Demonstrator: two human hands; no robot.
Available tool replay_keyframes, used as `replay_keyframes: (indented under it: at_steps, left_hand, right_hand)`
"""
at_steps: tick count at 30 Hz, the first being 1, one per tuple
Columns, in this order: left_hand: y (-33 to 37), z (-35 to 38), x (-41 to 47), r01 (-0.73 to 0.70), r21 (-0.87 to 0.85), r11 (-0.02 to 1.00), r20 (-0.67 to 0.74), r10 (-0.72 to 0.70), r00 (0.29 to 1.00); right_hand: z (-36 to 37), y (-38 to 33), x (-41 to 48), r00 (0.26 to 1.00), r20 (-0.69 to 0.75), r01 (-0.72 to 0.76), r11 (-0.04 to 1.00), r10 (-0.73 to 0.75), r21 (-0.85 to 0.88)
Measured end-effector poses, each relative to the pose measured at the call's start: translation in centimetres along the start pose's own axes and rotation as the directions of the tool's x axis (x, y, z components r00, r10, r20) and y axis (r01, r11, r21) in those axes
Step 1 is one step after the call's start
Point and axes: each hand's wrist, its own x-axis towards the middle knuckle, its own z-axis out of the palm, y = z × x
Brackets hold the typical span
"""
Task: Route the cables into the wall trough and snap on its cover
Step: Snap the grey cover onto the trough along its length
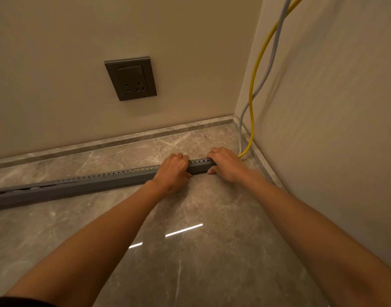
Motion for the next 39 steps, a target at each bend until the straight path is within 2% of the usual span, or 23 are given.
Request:
replay_keyframes:
  at_steps: [4, 8, 11, 13, 16, 22, 27, 33, 39]
  left_hand:
    - [-0.4, 0.0, -0.1, -0.022, -0.141, 0.990, -0.025, 0.018, 1.000]
    - [-3.3, -1.1, -0.9, 0.063, -0.185, 0.981, 0.067, -0.051, 0.996]
    - [-5.3, -2.1, -1.5, 0.137, -0.200, 0.970, 0.182, -0.101, 0.978]
    - [-5.7, -2.3, -1.8, 0.140, -0.153, 0.978, 0.201, -0.108, 0.974]
    - [-5.5, -1.5, -2.2, 0.090, -0.053, 0.995, 0.139, -0.082, 0.987]
    - [-5.1, -0.6, -2.7, 0.058, 0.002, 0.998, 0.030, -0.058, 0.998]
    - [-4.9, -0.7, -2.8, 0.033, -0.042, 0.999, -0.006, -0.034, 0.999]
    - [-6.2, -1.6, -3.1, 0.058, -0.240, 0.969, 0.035, -0.051, 0.998]
    - [-5.5, -1.1, -3.4, 0.096, -0.178, 0.979, -0.033, -0.104, 0.994]
  right_hand:
    - [-0.4, 1.0, -0.4, 0.998, 0.031, -0.051, 0.998, 0.050, 0.041]
    - [-0.5, 0.2, -0.1, 0.992, 0.049, -0.118, 0.985, 0.113, 0.124]
    - [-0.1, -2.4, 0.6, 0.995, 0.080, -0.066, 0.981, 0.052, 0.182]
    - [0.6, -4.6, 1.1, 0.997, 0.080, -0.014, 0.981, -0.002, 0.192]
    - [1.4, -6.3, 1.4, 0.998, 0.052, 0.028, 0.987, -0.036, 0.160]
    - [1.8, -6.2, 1.1, 1.000, -0.007, 0.019, 0.984, -0.019, 0.179]
    - [1.8, -5.9, 1.2, 1.000, -0.014, 0.007, 0.978, -0.005, 0.208]
    - [1.0, -5.8, 1.3, 0.999, 0.050, -0.029, 0.957, 0.015, 0.290]
    - [1.5, -6.4, 1.2, 1.000, 0.021, -0.021, 0.967, 0.016, 0.253]
